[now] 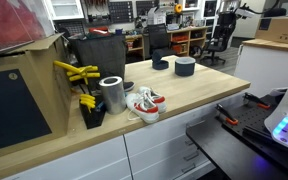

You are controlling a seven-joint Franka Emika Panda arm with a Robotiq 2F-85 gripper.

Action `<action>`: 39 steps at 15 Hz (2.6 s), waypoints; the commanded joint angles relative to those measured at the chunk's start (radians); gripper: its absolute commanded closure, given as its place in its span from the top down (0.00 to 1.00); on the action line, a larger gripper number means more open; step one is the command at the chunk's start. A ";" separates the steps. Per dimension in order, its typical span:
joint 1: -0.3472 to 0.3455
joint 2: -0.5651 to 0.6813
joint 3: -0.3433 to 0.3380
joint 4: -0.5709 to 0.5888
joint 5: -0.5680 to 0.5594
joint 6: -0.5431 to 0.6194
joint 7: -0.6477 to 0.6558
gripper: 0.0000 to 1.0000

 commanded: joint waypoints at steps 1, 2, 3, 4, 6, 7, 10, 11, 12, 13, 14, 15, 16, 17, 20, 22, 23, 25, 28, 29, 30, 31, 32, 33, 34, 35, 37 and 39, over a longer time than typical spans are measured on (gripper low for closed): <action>-0.009 0.129 0.067 0.138 0.046 -0.013 0.029 1.00; -0.010 0.158 0.086 0.172 0.047 -0.012 0.043 1.00; -0.011 0.186 0.104 0.203 0.049 -0.008 0.052 1.00; -0.008 0.216 0.126 0.240 0.046 -0.002 0.070 1.00; -0.007 0.266 0.163 0.307 0.042 -0.004 0.098 1.00; -0.007 0.290 0.180 0.342 0.037 -0.009 0.114 1.00; -0.006 0.363 0.227 0.434 0.025 -0.010 0.152 1.00; -0.005 0.385 0.239 0.459 0.017 -0.009 0.159 1.00; -0.005 0.406 0.249 0.482 0.012 -0.008 0.165 1.00; -0.005 0.427 0.258 0.504 0.008 -0.008 0.164 1.00; -0.004 0.449 0.265 0.525 -0.001 -0.006 0.165 1.00; -0.004 0.471 0.271 0.544 -0.007 0.000 0.164 1.00; -0.002 0.492 0.275 0.565 -0.021 0.003 0.168 1.00; -0.002 0.512 0.279 0.584 -0.033 0.006 0.168 1.00; 0.000 0.563 0.289 0.654 -0.055 0.021 0.190 1.00; -0.013 0.558 0.305 0.684 -0.016 -0.020 0.221 1.00; -0.014 0.551 0.303 0.636 -0.041 0.016 0.194 1.00; -0.014 0.555 0.308 0.659 -0.035 0.010 0.207 1.00; -0.014 0.555 0.308 0.666 -0.035 0.006 0.213 1.00; -0.015 0.555 0.308 0.666 -0.035 0.006 0.213 1.00; -0.015 0.555 0.308 0.666 -0.035 0.006 0.213 1.00; -0.013 0.560 0.306 0.670 -0.039 0.015 0.218 1.00; -0.017 0.569 0.310 0.687 -0.036 0.001 0.204 1.00; -0.015 0.579 0.309 0.704 -0.041 0.015 0.205 1.00; -0.013 0.592 0.310 0.721 -0.048 0.026 0.200 1.00; -0.007 0.610 0.306 0.743 -0.068 0.043 0.201 1.00; -0.004 0.646 0.309 0.793 -0.099 0.060 0.180 1.00; -0.004 0.693 0.322 0.847 -0.115 0.059 0.152 1.00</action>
